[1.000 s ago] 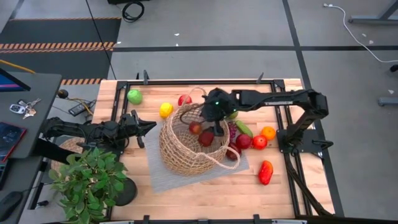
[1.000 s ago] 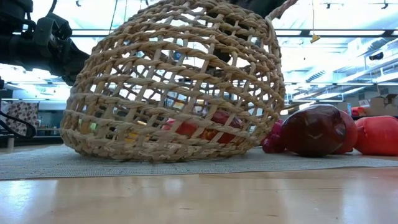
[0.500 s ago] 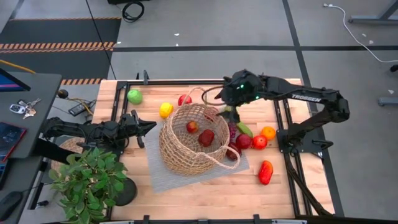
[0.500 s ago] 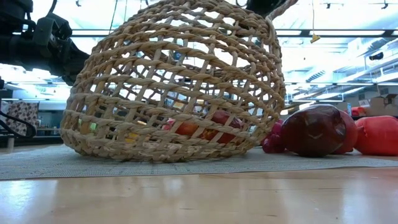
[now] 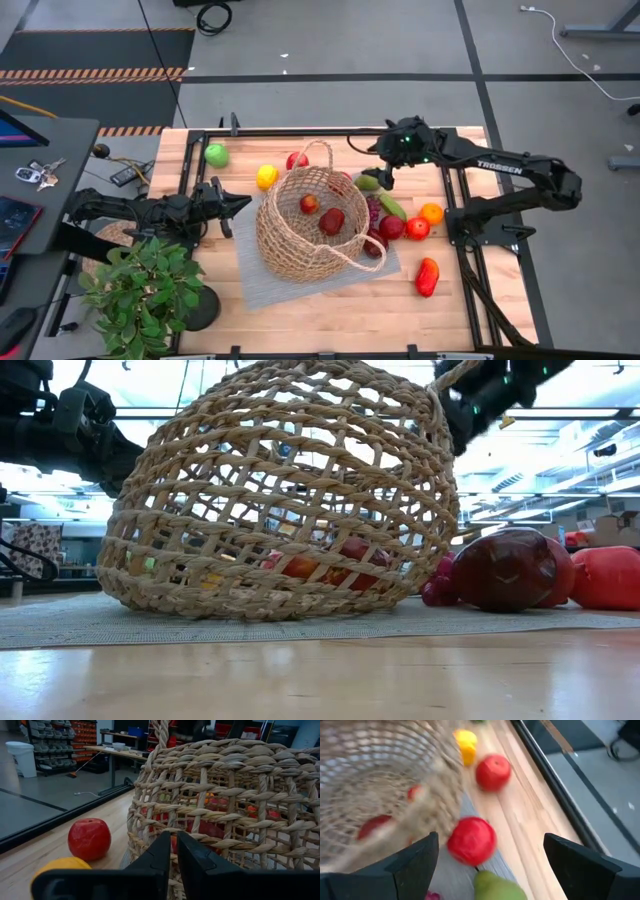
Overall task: Build produce basket
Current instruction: Put the pear into the basket
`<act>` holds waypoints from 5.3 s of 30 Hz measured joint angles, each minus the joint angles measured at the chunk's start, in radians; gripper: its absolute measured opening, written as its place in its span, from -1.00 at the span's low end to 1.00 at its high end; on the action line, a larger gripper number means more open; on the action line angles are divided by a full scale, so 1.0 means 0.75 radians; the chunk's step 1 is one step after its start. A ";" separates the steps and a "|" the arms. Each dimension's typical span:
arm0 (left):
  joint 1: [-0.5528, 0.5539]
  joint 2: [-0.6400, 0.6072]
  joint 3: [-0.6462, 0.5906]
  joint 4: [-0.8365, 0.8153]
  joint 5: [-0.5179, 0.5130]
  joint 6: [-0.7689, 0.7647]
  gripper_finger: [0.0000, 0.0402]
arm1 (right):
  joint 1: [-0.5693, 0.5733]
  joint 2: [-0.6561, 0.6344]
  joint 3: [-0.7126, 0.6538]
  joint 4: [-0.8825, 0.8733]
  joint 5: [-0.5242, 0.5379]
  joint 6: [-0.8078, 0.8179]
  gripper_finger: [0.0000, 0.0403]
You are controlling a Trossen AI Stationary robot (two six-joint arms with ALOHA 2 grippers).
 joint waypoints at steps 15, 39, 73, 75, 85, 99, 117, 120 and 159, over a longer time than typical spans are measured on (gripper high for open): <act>0.000 0.000 0.000 0.000 0.000 0.000 -0.80 | -0.006 0.006 -0.415 0.524 0.179 0.405 0.81; 0.000 0.000 0.000 0.000 0.000 0.001 -0.83 | 0.125 0.185 -0.785 1.251 0.416 0.453 0.81; 0.000 0.000 0.000 0.000 0.000 0.001 -0.83 | 0.125 0.323 -0.788 1.420 0.348 0.482 0.08; 0.000 0.000 0.000 0.000 0.000 0.001 -0.84 | 0.125 0.323 -0.788 1.426 0.351 0.482 0.03; 0.000 0.000 0.000 0.000 0.000 0.000 -0.80 | 0.098 0.237 -0.787 1.434 0.304 0.446 -0.13; 0.000 0.000 0.000 0.000 0.000 0.000 -0.81 | 0.068 0.130 -0.786 1.365 0.038 0.262 0.31; 0.000 0.000 0.000 0.000 0.000 0.001 -0.81 | -0.005 0.130 -0.785 1.322 -0.038 0.261 0.93; 0.000 0.000 0.000 0.000 0.000 0.000 -0.80 | -0.007 0.130 -0.785 1.269 -0.033 0.242 0.96; 0.000 0.000 0.000 0.000 0.000 0.000 -0.82 | -0.029 0.497 -0.751 1.496 0.224 0.313 0.80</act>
